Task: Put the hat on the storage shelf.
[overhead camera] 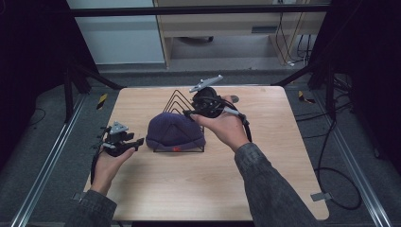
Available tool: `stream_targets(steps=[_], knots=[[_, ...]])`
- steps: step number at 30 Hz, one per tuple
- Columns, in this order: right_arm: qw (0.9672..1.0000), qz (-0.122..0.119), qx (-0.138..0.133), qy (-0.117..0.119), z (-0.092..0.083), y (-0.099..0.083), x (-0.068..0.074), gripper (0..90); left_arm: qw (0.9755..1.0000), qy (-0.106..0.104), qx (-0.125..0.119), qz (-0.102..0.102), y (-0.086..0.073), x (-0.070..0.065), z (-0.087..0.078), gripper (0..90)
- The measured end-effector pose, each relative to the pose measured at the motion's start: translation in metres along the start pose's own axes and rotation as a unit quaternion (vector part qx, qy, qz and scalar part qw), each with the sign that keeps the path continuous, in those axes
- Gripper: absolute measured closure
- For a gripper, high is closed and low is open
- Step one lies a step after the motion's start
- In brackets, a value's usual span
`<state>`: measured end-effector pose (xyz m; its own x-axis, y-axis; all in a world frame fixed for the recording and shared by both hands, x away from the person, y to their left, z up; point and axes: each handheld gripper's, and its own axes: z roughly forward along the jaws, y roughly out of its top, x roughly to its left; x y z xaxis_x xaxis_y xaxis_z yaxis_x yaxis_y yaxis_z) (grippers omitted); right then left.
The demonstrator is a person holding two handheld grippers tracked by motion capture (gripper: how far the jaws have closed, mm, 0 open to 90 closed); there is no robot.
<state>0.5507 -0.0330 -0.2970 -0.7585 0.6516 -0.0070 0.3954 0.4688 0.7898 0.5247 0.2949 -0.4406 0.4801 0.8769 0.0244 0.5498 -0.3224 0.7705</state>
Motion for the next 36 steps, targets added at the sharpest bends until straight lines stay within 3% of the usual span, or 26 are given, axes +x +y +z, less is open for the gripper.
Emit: stream_targets(steps=[6, 11, 16, 19, 26, 36], knots=[[0.9999, 0.008, -0.007, -0.006, -0.007, -0.003, -0.002, 47.3, 0.9992, 0.030, 0.022, -0.013, -0.009, 0.011, 0.003, 30.1], [0.9995, 0.017, -0.014, -0.025, -0.014, -0.005, -0.006, 32.7, 0.9976, 0.042, 0.048, -0.028, -0.018, 0.019, 0.008, 16.8], [0.9986, 0.030, -0.014, -0.041, -0.022, -0.012, -0.010, 18.9, 0.9969, 0.043, 0.062, -0.024, -0.023, 0.020, 0.013, 2.6], [0.9978, 0.035, -0.018, -0.053, -0.030, -0.020, -0.013, 13.7, 0.9962, 0.047, 0.071, -0.019, -0.025, 0.020, 0.015, 3.1], [0.9966, 0.043, -0.026, -0.065, -0.057, -0.040, -0.022, 10.9, 0.9941, 0.049, 0.096, -0.013, -0.028, 0.019, 0.022, 4.0], [0.9945, 0.057, -0.031, -0.082, -0.090, -0.081, -0.033, 9.1, 0.9930, 0.050, 0.105, -0.019, -0.032, 0.021, 0.025, 4.2]])
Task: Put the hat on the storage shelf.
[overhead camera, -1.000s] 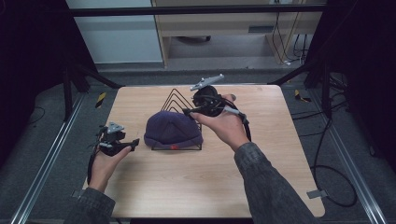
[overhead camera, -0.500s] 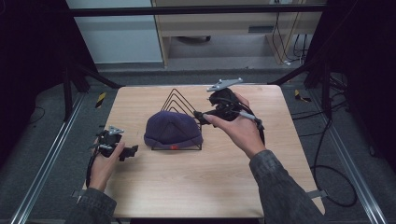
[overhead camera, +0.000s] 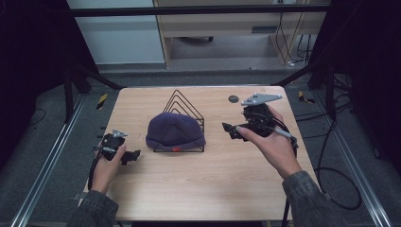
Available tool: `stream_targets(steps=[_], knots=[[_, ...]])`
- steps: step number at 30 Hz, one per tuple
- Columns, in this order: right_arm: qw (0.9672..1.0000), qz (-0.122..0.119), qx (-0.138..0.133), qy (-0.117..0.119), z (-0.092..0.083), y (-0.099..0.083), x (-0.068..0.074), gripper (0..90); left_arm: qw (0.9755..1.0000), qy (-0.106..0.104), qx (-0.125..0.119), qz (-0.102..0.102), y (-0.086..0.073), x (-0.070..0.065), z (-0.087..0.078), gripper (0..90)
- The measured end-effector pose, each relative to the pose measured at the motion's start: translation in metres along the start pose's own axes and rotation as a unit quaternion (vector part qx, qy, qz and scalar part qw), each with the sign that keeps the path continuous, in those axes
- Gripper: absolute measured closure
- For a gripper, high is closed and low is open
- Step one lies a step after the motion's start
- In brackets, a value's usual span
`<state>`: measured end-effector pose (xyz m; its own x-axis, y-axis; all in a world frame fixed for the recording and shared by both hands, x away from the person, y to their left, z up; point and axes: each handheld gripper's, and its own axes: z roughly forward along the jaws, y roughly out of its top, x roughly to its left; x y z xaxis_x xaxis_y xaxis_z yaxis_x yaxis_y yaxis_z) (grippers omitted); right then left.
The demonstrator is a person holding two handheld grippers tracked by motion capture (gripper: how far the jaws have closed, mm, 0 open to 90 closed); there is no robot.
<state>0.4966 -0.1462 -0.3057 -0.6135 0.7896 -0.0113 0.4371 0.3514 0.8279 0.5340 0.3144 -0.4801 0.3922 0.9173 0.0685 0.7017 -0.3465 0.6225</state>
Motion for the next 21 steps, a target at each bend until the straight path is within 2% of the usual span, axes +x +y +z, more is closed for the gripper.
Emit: stream_targets(steps=[6, 14, 21], knots=[[0.9999, 0.009, 0.002, -0.005, -0.011, -0.035, -0.016, 7.2, 1.0000, 0.001, 0.008, -0.003, -0.002, 0.001, 0.003, 4.2], [0.9994, 0.030, -0.001, -0.020, -0.023, -0.064, -0.034, 9.7, 0.9998, 0.000, 0.020, -0.003, -0.004, 0.002, 0.006, 4.2], [0.9983, 0.044, 0.015, -0.035, -0.021, -0.092, -0.042, 11.3, 0.9997, 0.000, 0.026, -0.003, -0.005, 0.002, 0.008, 4.1]])
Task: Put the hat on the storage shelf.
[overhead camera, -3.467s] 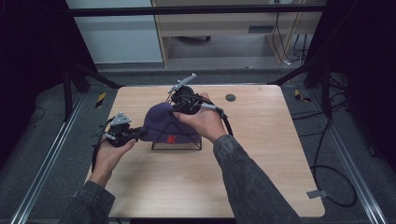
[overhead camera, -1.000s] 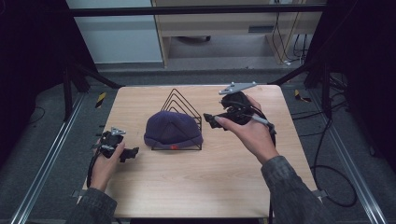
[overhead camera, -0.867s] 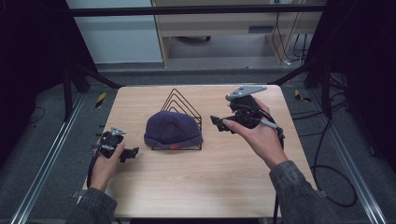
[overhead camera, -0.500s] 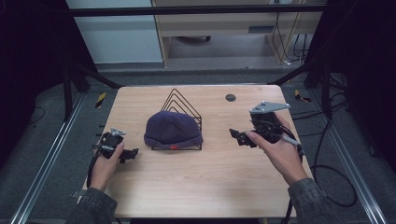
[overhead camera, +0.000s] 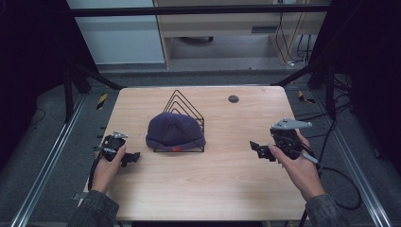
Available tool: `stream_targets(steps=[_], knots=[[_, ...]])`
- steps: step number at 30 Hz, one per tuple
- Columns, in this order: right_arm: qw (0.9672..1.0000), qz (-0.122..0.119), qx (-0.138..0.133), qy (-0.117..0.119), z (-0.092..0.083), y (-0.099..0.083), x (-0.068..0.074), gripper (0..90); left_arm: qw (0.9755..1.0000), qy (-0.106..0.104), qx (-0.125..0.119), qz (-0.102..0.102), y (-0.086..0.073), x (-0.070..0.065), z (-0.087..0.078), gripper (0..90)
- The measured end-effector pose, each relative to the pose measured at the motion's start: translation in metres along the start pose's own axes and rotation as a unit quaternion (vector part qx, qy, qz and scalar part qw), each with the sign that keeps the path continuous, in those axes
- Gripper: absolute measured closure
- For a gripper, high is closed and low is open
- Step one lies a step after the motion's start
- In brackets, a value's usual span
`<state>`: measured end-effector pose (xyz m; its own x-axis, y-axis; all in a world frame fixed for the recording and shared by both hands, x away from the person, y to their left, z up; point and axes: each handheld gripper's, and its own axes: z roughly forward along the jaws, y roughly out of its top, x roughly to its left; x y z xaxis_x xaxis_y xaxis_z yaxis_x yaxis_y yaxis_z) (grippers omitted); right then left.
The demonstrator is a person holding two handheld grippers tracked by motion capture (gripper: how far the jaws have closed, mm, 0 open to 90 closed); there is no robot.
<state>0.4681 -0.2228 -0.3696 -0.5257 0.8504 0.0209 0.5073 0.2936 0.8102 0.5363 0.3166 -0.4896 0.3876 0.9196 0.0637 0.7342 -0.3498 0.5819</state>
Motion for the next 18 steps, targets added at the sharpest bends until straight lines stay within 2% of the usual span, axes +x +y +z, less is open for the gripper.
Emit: stream_targets(steps=[11, 18], knots=[[0.9992, 0.017, 0.033, -0.016, 0.021, -0.040, -0.012, 12.6, 1.0000, -0.002, 0.003, -0.003, -0.001, 0.001, 0.001, 3.7], [0.9977, 0.030, 0.058, -0.015, 0.031, -0.061, -0.017, 13.0, 1.0000, -0.005, 0.001, -0.005, -0.002, 0.001, 0.002, 3.2]])
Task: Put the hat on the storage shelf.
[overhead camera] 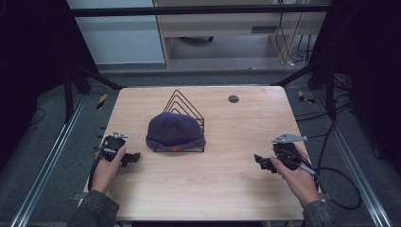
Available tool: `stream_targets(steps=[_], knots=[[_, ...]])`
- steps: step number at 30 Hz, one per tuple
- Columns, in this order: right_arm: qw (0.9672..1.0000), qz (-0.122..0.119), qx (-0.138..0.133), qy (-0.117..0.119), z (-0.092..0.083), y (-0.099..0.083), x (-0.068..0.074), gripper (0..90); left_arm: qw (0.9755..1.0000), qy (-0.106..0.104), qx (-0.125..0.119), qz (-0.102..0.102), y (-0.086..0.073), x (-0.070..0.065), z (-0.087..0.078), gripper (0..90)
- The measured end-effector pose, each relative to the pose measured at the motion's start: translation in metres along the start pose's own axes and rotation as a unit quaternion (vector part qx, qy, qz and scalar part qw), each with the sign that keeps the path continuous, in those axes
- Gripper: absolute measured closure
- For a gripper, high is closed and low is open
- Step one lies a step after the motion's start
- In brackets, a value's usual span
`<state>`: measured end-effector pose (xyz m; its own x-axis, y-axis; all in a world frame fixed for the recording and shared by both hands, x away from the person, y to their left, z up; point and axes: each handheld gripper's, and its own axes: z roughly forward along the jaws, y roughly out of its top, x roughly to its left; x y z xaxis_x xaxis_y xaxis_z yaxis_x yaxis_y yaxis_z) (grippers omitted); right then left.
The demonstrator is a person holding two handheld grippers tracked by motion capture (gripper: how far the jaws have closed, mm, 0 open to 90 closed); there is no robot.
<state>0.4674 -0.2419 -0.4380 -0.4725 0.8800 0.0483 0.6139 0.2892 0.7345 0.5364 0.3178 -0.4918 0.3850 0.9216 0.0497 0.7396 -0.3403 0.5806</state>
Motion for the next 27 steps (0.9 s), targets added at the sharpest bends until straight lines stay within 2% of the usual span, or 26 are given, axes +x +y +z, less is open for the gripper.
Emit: stream_targets(steps=[6, 8, 11, 12, 19, 22, 24, 27], knots=[[0.9997, 0.011, 0.022, 0.001, 0.013, -0.015, -0.005, 13.5, 1.0000, -0.002, -0.001, -0.002, 0.000, 0.000, 0.000, 2.8], [0.9996, 0.015, 0.025, -0.005, 0.018, -0.020, -0.007, 13.7, 1.0000, -0.004, -0.002, -0.003, -0.001, 0.000, 0.001, 2.6], [0.9992, 0.027, 0.025, -0.014, 0.026, -0.026, -0.012, 13.9, 0.9999, -0.008, -0.004, -0.007, -0.002, 0.000, 0.002, 1.8], [0.9988, 0.039, 0.027, -0.015, 0.030, -0.028, -0.014, 13.9, 0.9999, -0.009, -0.004, -0.007, -0.002, 0.001, 0.002, 1.6], [0.9974, 0.061, 0.027, -0.029, 0.045, -0.037, -0.020, 13.3, 0.9999, -0.010, -0.006, -0.005, -0.002, 0.001, 0.002, 0.6], [0.9970, 0.061, 0.030, -0.037, 0.048, -0.040, -0.020, 13.0, 0.9999, -0.011, -0.008, -0.006, -0.003, 0.001, 0.002, 0.4], [0.9970, 0.063, 0.022, -0.040, 0.049, -0.042, -0.019, 12.6, 0.9999, -0.011, -0.008, -0.006, -0.003, 0.001, 0.002, 0.0], [0.9972, 0.055, 0.023, -0.044, 0.049, -0.043, -0.018, 11.6, 0.9999, -0.012, -0.011, -0.006, -0.003, 0.001, 0.003, 0.0]])
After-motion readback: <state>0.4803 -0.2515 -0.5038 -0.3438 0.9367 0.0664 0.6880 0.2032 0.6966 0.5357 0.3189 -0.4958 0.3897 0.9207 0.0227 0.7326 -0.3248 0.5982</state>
